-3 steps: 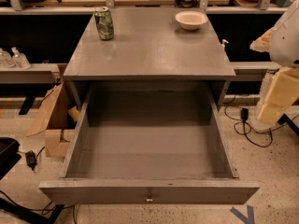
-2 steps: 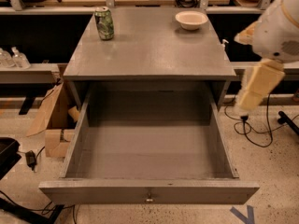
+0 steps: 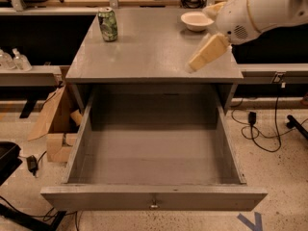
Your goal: Place green can into top drawer
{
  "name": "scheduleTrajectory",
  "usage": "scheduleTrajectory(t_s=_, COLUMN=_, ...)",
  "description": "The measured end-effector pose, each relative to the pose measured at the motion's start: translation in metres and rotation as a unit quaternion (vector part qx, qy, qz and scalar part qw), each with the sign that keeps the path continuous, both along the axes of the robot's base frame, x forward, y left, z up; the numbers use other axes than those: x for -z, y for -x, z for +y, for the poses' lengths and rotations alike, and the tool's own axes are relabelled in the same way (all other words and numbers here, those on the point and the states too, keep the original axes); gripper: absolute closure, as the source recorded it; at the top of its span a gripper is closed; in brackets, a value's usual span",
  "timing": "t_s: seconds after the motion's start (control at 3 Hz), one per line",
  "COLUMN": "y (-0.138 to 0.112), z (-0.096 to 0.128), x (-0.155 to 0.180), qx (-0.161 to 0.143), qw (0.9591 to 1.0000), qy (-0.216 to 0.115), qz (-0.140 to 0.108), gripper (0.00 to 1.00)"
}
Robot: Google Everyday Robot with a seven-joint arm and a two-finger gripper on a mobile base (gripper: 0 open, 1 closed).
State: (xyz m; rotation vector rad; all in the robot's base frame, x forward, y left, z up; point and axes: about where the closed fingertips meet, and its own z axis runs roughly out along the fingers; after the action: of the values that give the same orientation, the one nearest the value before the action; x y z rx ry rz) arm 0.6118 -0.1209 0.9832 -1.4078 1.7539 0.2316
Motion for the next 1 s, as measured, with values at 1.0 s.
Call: scheduleTrajectory(t_s=1.0, y=-0.105, z=0.091, x=-0.041, qx=-0.002, qw=0.9659, qy=-0.219, qz=-0.138, gripper=0.00)
